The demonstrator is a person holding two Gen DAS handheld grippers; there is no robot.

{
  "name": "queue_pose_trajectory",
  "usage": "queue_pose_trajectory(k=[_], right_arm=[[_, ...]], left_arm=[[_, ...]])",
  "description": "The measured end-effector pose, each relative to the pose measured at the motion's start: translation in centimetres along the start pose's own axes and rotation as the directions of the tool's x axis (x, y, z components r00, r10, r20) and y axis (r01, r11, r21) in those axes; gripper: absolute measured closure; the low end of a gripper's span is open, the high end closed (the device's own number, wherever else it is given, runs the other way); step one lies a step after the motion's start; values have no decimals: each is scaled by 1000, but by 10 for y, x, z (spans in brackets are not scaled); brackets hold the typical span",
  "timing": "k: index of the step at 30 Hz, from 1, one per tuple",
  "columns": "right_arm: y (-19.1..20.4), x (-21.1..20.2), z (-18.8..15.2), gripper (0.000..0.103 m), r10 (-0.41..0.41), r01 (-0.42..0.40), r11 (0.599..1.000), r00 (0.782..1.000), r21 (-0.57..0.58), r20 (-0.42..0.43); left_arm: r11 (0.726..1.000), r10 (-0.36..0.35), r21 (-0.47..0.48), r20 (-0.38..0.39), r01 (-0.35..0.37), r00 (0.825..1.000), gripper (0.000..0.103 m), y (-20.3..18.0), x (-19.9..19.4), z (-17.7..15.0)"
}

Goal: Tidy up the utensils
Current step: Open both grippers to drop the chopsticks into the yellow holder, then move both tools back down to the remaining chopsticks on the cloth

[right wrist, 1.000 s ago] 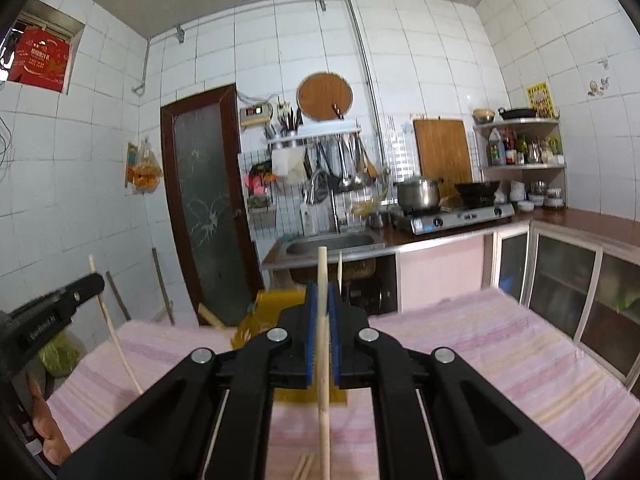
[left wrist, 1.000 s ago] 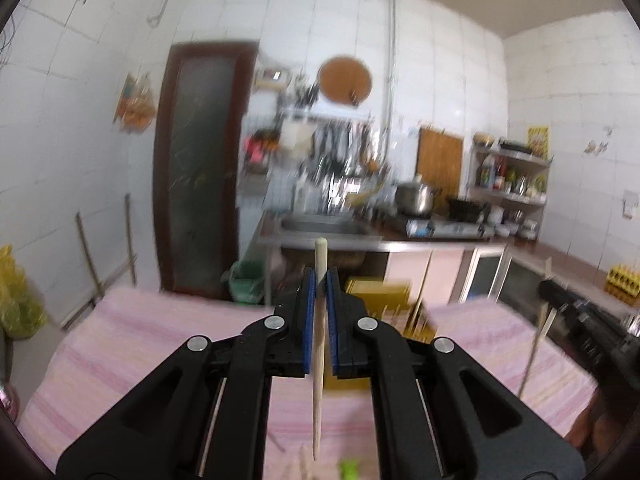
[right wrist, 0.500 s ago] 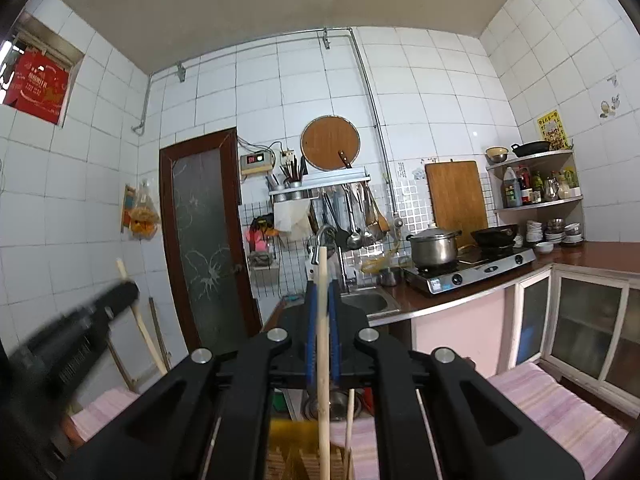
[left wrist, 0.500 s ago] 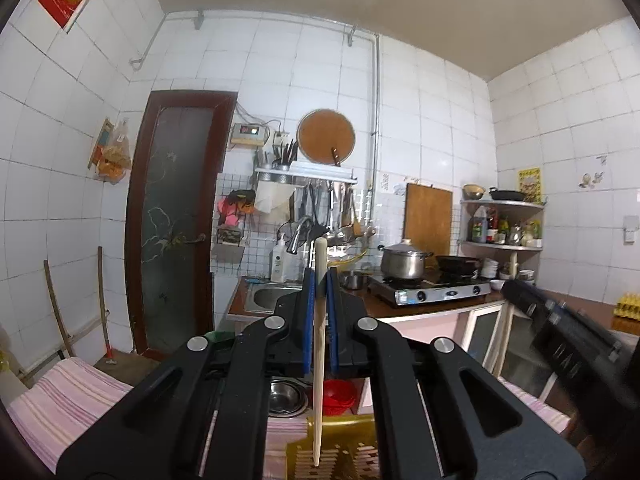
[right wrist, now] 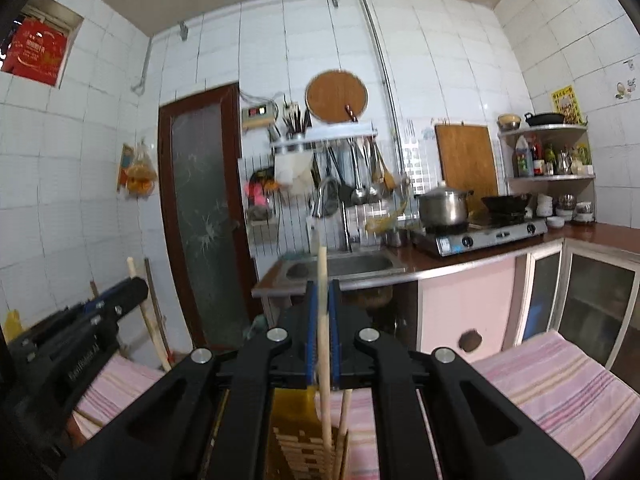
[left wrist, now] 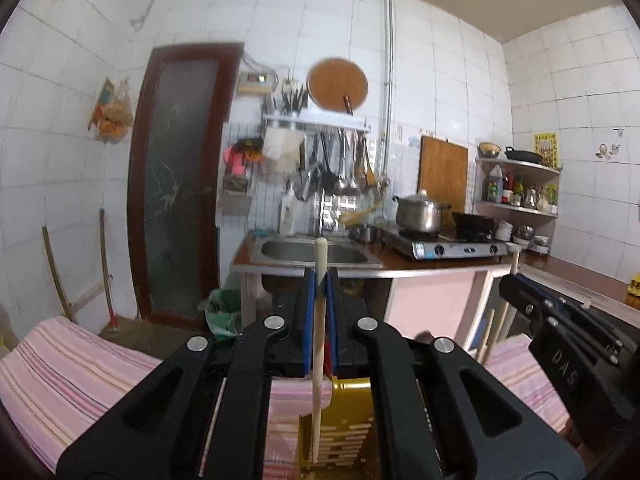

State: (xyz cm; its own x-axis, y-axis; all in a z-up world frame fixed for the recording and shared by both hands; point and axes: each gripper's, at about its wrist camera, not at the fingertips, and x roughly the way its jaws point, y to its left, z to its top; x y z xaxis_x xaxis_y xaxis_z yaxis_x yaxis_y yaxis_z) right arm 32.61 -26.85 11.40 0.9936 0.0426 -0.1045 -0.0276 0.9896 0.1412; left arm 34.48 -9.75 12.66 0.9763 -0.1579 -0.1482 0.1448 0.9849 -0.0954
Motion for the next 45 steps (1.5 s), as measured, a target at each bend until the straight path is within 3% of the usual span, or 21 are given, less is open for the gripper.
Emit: queue_pose_trajectory(k=[1,2,3,5,11,14,18,25,31,35,45], right_arm=[[-1,-1,0,95,-11,11,1000,1000,-10,-17],[-1,-3,1,86,-15,15,1000,999,-20,-39],[-2,-6,2,60,-21,20,1000,998,-24,-52],[-4,-16,9,37,-49,48,998,997,-31,-60],[-9,-64,31,33,-121,113,989,989,-92,-83],[-12,-85,33,25,-142,134,987,985,-86,-96],[-12,-116,20,20,-163,151,985,977,-89,-140],[-10,-154,-16,16,-161,155,987,961,-45,-223],[1,-171,-57,14,-167,156,986,943,-61,-289],[11,-174,-87,14,-171,151,985,926,-84,-335],[14,-164,-133,14,-180,150,983,898,-104,-401]], left_arm=[[1000,2,-1,-6,-2,1000,98,1,-2,2],[1000,7,-1,-13,-7,1000,95,3,-5,5],[1000,5,-1,-28,-5,1000,91,4,-8,10],[1000,13,-20,-33,-13,999,59,10,-20,19],[999,31,-32,-20,-31,999,17,26,-80,44],[998,53,-25,-8,-54,999,5,32,-114,47],[999,50,-6,-35,-51,998,5,39,-149,37],[994,110,20,-138,-108,984,5,59,-184,-10],[987,154,-2,-258,-160,954,5,80,-188,-62],[978,207,47,-299,-202,932,5,83,-183,-90],[977,212,95,-396,-189,894,5,83,-168,-141]])
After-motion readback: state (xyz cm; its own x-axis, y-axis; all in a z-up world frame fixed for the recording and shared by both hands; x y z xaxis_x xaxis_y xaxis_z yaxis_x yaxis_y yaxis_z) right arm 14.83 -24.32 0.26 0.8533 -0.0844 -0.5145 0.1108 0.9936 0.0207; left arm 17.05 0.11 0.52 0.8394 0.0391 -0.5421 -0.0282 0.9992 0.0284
